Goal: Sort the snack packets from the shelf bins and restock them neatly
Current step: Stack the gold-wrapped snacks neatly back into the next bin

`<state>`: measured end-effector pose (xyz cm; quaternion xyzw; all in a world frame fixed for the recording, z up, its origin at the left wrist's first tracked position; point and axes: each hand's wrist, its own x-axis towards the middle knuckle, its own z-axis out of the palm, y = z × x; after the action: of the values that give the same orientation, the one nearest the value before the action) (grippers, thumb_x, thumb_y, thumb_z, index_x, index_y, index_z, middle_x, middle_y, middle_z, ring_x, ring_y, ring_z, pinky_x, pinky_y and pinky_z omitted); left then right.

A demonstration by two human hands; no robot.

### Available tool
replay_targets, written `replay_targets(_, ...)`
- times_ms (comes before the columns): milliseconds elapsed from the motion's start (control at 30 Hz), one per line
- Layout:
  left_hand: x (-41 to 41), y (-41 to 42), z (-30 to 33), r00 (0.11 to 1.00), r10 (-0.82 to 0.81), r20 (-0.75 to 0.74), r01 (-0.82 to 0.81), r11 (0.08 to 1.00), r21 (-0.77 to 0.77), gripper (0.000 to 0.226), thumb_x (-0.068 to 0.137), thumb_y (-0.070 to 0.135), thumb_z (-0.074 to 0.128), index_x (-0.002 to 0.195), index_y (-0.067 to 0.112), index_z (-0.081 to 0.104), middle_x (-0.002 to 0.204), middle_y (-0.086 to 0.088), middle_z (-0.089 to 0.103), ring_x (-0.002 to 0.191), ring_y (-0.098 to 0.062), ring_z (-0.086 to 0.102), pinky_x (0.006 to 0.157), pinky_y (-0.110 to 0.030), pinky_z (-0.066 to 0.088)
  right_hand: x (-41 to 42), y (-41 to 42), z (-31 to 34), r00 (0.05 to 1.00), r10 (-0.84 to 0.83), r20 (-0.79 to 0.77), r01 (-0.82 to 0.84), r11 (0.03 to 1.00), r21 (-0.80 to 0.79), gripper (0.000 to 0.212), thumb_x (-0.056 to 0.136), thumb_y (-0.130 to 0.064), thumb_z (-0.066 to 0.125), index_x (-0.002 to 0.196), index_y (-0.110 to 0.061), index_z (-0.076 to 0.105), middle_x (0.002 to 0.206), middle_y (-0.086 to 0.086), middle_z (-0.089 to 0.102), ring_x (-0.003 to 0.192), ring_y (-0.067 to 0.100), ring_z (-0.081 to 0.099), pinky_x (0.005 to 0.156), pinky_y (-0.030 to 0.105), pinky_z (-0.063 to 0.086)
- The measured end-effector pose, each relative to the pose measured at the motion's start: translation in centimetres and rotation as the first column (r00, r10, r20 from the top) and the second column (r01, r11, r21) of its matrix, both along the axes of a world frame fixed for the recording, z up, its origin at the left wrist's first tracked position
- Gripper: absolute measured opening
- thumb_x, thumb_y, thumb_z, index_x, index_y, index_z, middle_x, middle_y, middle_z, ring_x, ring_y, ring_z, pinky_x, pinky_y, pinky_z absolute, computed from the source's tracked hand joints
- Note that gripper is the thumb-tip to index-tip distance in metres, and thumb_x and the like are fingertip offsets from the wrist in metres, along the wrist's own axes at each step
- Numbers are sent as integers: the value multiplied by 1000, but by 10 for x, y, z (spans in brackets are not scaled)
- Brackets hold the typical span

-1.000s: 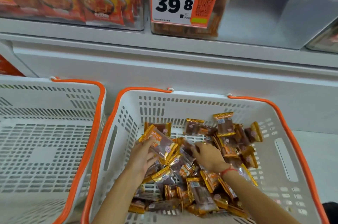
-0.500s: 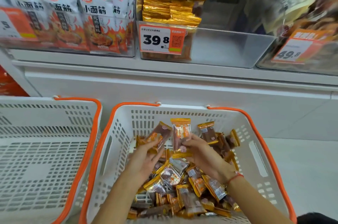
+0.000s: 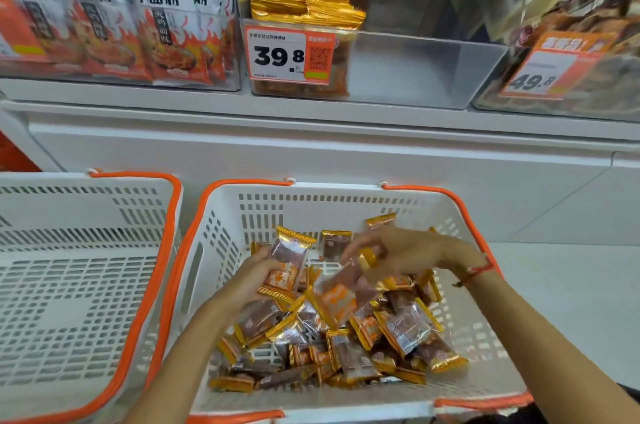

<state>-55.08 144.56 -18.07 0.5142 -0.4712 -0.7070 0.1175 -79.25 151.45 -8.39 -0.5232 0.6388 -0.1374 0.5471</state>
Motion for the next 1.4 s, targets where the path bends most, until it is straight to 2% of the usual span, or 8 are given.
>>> replay_targets(100, -6, 3, -6, 992, -111, 55, 109, 994, 26, 18, 102, 24, 44, 113, 35, 53, 115, 10, 68, 104, -7, 63, 87, -33, 55, 34, -10, -3, 978, 82, -193, -82, 997, 10, 52, 90, -10, 64, 125, 23, 45, 129, 40, 48, 124, 39, 48, 90, 21, 47)
replay_targets(233, -9, 13, -12, 986, -156, 66, 153, 987, 37, 75, 79, 79, 39, 139, 34, 46, 139, 8, 52, 127, -16, 50, 106, -45, 41, 49, -35, -68, 931, 4, -365, -147, 919, -365, 37, 75, -21, 81, 109, -13, 68, 100, 0, 62, 81, 16, 60, 78, 28, 52)
replay_targets(467, -2, 16, -32, 994, -85, 74, 90, 994, -67, 61, 97, 56, 28, 153, 31, 20, 156, 6, 20, 145, -21, 20, 115, -45, 23, 45, -39, -147, 906, -412, 102, 419, 828, -373, 29, 86, -23, 72, 114, -17, 67, 98, 0, 70, 88, 12, 66, 79, 23, 53)
replay_targets(600, 1, 12, -48, 993, 111, 42, -111, 994, 5, 52, 100, 50, 28, 141, 19, 41, 127, -10, 59, 118, -21, 56, 97, -38, 47, 39, -17, -199, 858, -201, -473, 152, 979, -139, 29, 91, -31, 61, 118, -21, 65, 114, -3, 66, 98, 14, 62, 81, 26, 50)
replay_targets(833, -2, 9, -50, 972, 234, 22, -235, 968, 89, 33, 106, 29, 26, 119, 12, 52, 96, -8, 66, 80, -12, 62, 49, -13, 47, 73, 6, -230, 831, 8, -556, -18, 1000, -12, 29, 87, -24, 63, 106, -16, 43, 113, 6, 61, 104, 27, 60, 78, 37, 50)
replay_targets(1067, -12, 1, -38, 928, 371, 33, -372, 928, 39, 41, 105, 38, 25, 117, 10, 52, 117, -15, 59, 105, -25, 58, 94, -38, 47, 48, -18, -143, 862, -506, -23, 482, 833, -271, 39, 86, -24, 71, 117, -13, 52, 93, -1, 68, 83, 13, 67, 72, 32, 58)
replay_targets(1200, -21, -4, -45, 912, 408, 34, -407, 913, -34, 88, 77, 80, 23, 144, 26, 38, 147, -11, 44, 135, -31, 42, 111, -55, 32, 52, -20, -71, 803, -477, 358, 565, 801, -199, 35, 91, -22, 65, 123, -12, 57, 91, 0, 73, 83, 17, 67, 76, 29, 54)
replay_targets(1400, -40, 7, 49, 928, 341, -148, -360, 924, -130, 60, 96, 63, 27, 133, 25, 54, 132, -8, 59, 121, -19, 55, 104, -44, 42, 86, -21, -23, 801, -508, 316, 598, 701, -389, 33, 84, -20, 74, 115, -17, 64, 94, 0, 72, 72, 10, 68, 65, 25, 54)
